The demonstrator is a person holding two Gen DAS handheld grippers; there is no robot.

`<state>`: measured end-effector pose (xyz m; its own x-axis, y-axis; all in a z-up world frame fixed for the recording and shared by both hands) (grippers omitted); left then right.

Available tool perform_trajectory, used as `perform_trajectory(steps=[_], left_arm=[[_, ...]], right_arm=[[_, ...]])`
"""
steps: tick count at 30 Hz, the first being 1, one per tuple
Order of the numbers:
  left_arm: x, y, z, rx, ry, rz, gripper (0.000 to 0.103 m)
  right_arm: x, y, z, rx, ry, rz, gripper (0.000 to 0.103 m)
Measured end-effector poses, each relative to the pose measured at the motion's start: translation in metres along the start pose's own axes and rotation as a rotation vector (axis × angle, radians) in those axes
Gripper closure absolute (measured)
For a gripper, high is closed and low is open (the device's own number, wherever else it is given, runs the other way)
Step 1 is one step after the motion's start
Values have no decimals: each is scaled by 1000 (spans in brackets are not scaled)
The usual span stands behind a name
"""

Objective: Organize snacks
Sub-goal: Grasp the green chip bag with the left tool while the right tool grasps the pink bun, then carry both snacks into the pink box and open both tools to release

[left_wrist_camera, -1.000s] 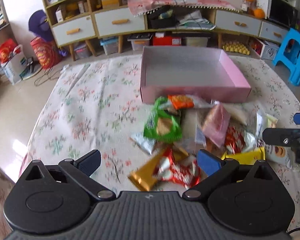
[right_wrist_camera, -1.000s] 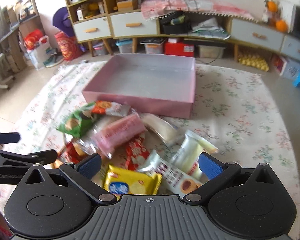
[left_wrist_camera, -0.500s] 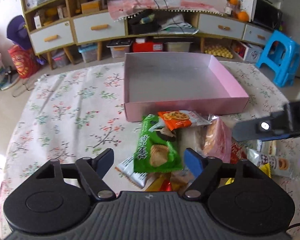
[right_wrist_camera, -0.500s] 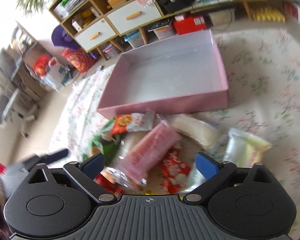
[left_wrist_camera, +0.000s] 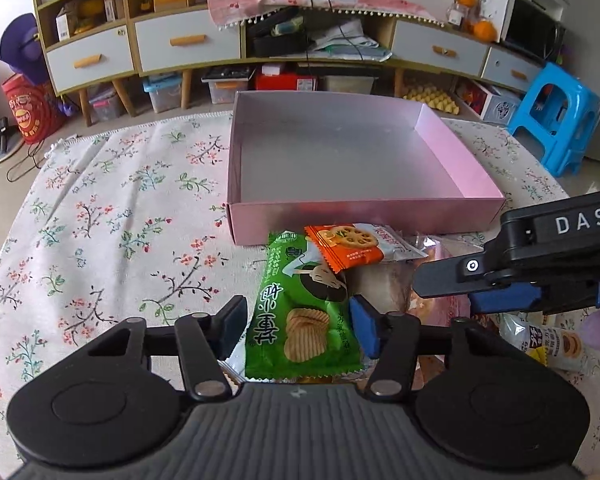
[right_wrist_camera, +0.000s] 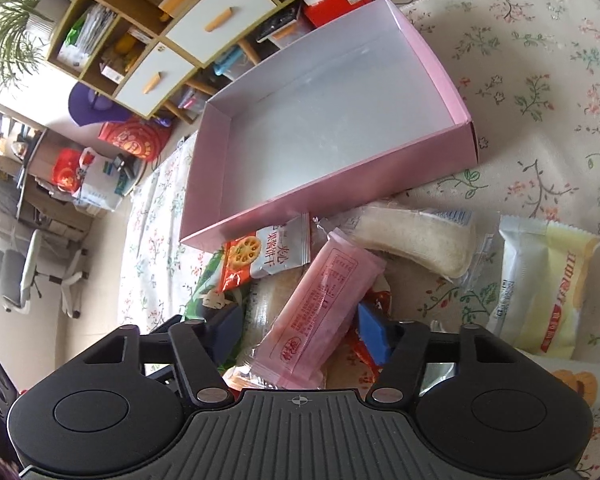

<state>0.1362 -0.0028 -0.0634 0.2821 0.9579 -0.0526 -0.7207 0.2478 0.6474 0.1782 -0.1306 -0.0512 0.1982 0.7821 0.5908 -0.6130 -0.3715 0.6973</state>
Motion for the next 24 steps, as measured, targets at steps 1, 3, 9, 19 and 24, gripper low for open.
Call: perform_trajectory(steps=[1, 3, 9, 19, 24], left_arm=[[0, -2, 0, 7, 2, 4, 52], [1, -3, -1, 13, 6, 13, 53], [0, 1, 2, 19, 2, 29, 56], [11, 20, 4, 30, 37, 11, 65], [19, 32, 6, 24, 65, 17, 71]], right_arm=[[0, -1, 0, -2, 3, -6, 49], [-1, -3, -1, -4, 7, -21, 58], [-4, -3, 1, -11, -3, -37, 67], [-10, 25, 13, -33, -69, 7, 68], [-14, 39, 21, -64, -112, 42, 68]])
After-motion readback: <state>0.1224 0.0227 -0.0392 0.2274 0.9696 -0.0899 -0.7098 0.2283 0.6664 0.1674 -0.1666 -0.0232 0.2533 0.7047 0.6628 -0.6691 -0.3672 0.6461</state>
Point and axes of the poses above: each gripper's, at about its wrist camera, not at the fingertips, and y roughly against the way its jaws point, x to its left, z to its top, the point moved 6 cm from there along -y, roughly the way its jaws point, and after that the axes turned 11 degrees about -x, right-handed, at the moved point
